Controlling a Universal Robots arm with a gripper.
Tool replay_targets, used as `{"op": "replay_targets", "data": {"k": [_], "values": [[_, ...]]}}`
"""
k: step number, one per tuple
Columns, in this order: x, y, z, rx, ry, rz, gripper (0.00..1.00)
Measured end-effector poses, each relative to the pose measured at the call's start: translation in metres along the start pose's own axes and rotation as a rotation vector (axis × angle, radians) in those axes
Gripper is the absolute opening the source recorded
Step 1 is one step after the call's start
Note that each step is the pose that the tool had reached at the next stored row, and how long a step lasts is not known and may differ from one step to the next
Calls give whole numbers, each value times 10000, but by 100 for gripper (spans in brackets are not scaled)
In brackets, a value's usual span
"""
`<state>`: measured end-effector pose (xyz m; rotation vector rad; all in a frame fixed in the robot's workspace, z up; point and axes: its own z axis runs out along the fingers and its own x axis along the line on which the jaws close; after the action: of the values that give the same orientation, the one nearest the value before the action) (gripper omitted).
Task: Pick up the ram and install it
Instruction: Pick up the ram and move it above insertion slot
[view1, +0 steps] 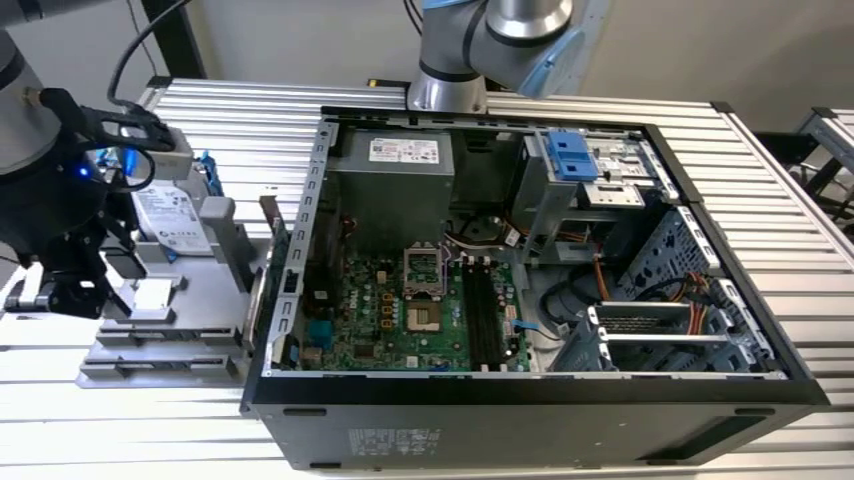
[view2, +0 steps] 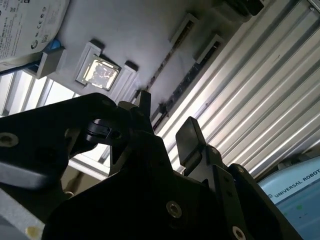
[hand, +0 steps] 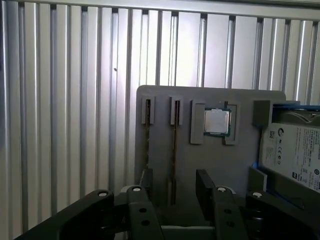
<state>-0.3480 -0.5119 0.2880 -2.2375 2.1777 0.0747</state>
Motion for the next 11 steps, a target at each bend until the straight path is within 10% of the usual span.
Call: {"op": "replay_targets", "data": {"k": [11], "values": [[60,-11,175,0,0,31,100]]}}
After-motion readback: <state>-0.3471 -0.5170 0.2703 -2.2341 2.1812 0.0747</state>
